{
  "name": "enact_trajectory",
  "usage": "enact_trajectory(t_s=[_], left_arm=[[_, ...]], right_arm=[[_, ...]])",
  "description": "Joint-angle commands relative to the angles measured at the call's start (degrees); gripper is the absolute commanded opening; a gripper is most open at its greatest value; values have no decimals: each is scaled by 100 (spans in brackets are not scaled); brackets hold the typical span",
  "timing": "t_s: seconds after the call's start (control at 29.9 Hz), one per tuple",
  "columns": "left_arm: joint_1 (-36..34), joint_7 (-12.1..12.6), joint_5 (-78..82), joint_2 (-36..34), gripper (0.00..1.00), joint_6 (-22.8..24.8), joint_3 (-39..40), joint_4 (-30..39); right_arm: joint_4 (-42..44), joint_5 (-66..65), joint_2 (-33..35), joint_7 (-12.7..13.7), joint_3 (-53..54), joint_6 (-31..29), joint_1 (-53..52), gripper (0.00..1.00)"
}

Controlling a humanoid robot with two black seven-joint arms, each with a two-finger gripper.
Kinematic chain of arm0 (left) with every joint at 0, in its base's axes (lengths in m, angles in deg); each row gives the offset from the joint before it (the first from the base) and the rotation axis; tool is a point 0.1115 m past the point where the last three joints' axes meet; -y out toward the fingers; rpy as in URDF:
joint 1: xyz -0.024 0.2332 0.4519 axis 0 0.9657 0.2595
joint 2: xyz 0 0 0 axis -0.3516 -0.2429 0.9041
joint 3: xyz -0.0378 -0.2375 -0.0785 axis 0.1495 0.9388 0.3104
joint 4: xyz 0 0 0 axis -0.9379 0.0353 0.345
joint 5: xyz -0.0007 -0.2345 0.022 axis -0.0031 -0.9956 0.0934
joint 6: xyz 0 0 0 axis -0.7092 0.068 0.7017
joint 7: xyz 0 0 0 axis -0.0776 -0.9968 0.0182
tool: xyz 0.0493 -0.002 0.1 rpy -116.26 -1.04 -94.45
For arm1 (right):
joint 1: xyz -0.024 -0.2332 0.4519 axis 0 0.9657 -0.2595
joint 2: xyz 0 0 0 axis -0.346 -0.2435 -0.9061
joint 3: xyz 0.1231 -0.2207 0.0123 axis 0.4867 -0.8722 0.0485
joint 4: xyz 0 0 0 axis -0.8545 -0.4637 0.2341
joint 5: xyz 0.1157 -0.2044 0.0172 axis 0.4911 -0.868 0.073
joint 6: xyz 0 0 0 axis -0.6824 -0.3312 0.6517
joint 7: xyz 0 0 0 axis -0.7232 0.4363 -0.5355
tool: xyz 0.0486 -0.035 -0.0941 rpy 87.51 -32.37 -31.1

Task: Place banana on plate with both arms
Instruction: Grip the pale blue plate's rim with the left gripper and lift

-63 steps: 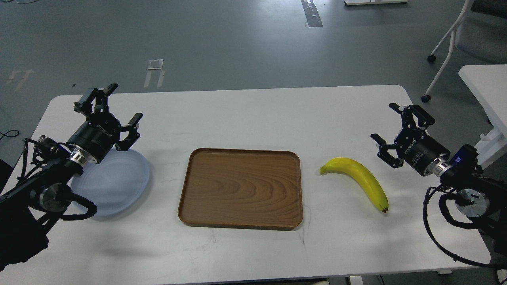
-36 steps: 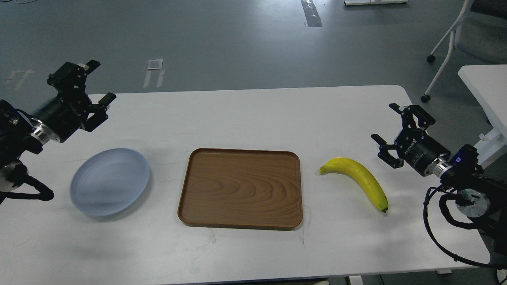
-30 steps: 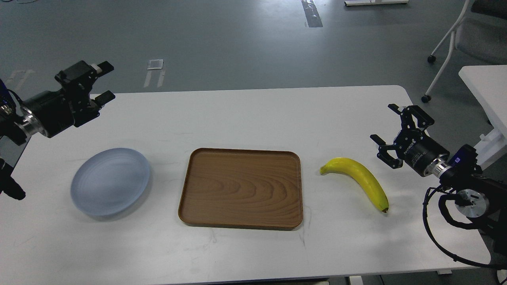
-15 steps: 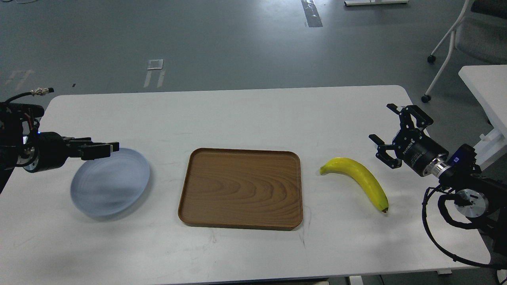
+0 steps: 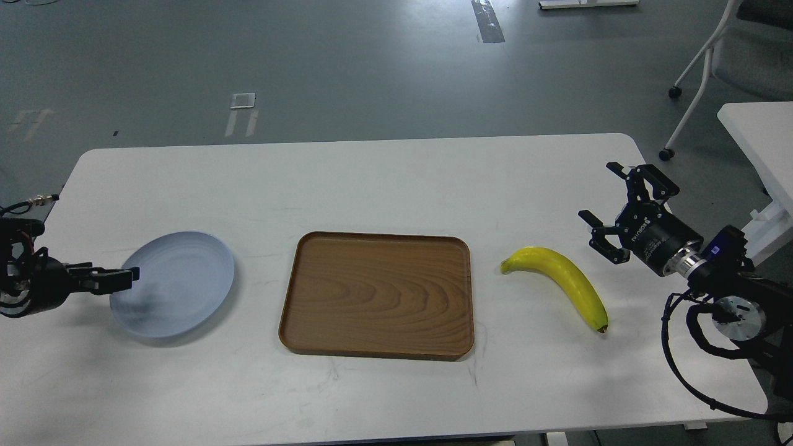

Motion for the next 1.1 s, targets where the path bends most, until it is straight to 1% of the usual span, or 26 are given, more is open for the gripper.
enact_trajectory(t_s=[0.0, 0.03, 0.07, 0.17, 0.2, 0.27, 0.33, 0.5, 0.8, 0.87, 0.9, 1.07], left_arm=[[-6, -2, -221, 1, 82, -11, -178, -16], [2, -2, -229, 1, 76, -11, -178, -16], [2, -2, -229, 1, 68, -11, -178, -16], [20, -2, -238, 1, 57, -11, -178, -16], [20, -2, -230, 10, 51, -11, -178, -16], [11, -2, -238, 27, 16, -11, -178, -16], [11, -2, -238, 27, 0, -20, -178, -16], [2, -2, -229, 27, 0, -29, -178, -16], [-103, -2, -238, 19, 0, -196, -143, 98], [-243, -2, -238, 1, 0, -196, -134, 238], [-426, -2, -238, -16, 0, -170, -152, 343], [-972, -2, -221, -113, 0, 41, -161, 836]], right_arm=[[0, -2, 0, 0, -4, 0, -1, 100], [0, -2, 0, 0, -4, 0, -1, 100], [0, 7, 0, 0, -4, 0, -1, 100], [0, -2, 0, 0, -4, 0, -1, 100], [0, -2, 0, 0, -4, 0, -1, 100], [0, -2, 0, 0, -4, 0, -1, 100], [-8, -2, 0, 0, -4, 0, -1, 100], [-8, 7, 0, 0, -4, 0, -1, 100], [-8, -2, 0, 0, -4, 0, -10, 100], [-8, -2, 0, 0, 5, 0, -10, 100], [0, -2, 9, 0, 5, 0, -10, 100], [9, -2, 9, 0, 5, 0, -36, 100]])
